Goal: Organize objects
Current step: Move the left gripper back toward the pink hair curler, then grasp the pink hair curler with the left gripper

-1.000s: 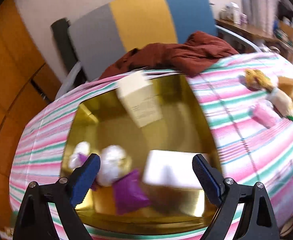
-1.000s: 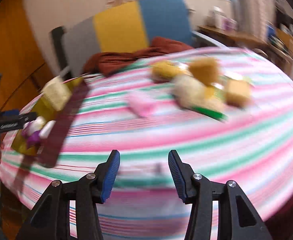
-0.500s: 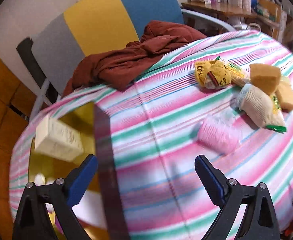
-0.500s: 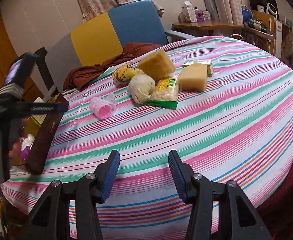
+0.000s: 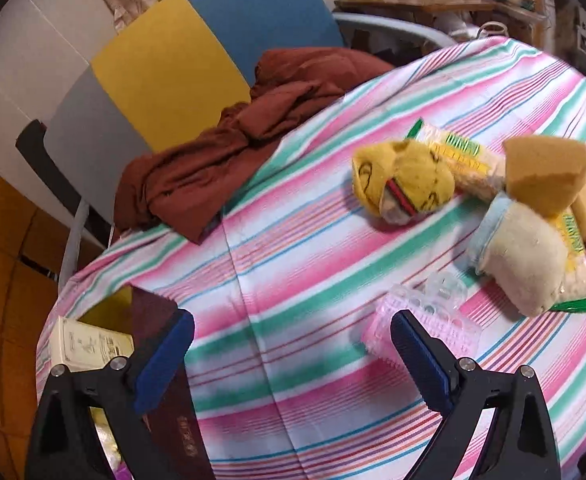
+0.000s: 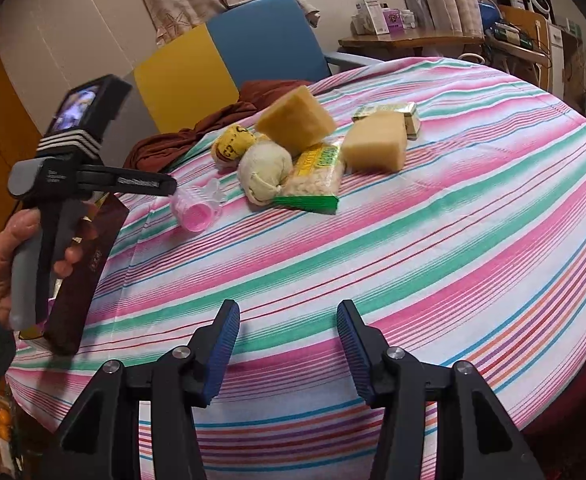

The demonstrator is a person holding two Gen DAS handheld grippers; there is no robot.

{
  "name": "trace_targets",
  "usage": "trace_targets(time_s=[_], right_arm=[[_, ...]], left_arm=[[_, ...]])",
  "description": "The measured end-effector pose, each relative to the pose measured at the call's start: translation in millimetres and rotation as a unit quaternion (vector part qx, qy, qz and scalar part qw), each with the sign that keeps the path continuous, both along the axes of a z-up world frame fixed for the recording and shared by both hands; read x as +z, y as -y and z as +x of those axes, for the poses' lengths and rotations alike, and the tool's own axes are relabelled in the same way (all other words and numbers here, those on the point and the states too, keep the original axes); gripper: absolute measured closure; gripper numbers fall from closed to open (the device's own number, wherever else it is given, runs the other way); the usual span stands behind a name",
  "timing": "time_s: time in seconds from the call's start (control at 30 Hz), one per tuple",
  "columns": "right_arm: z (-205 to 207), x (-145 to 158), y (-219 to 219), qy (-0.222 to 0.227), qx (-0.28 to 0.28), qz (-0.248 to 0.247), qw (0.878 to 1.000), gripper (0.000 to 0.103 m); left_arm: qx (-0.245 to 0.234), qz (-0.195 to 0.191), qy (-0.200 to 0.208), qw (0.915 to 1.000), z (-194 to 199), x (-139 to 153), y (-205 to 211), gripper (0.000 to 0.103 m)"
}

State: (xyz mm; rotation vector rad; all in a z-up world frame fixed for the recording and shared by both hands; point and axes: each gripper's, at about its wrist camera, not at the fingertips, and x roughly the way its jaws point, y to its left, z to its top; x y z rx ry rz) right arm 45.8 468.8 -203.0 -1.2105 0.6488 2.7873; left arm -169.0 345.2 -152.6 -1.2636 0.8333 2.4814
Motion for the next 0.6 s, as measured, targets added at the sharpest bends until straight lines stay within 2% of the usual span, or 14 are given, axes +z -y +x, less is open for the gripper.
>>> trace_targets(time_s=[0.17,0.33,0.4,0.5,0.6], right_arm=[[1.3,1.9,-3.1,-0.005,-0.002,-0.002,1.000,0.052],[-0.6,6.1,-2.4,-0.006,0.000,0.010,1.000,0.052],[-2.8,6.0,-2.8,-0.004,0.004,0.011,1.000,0.052],[-4.1,6.1,-3.7,-0.003,0.004,0.013,1.000,0.052],[-5.4,3.5,-5.4,-0.002,0.001,0.010,1.000,0.052]], left_arm=[[-0.043,-0.025,-0.018,0.9986,-3.1,-1.3,-9.3,0.002],[-0.086,-0.029,-0.008,0.9959,-3.4,-10.4,-19.7,0.000],[-0.098,-0.019,0.021,0.9948,-4.7,-12.8,-22.1,0.000],[-0.110,-0.027,0.003,0.9935,0.7,-11.1,-22.5,0.000],[-0.137,-0.029,0.015,0.9901,6.3,-13.4,-22.9,0.000]])
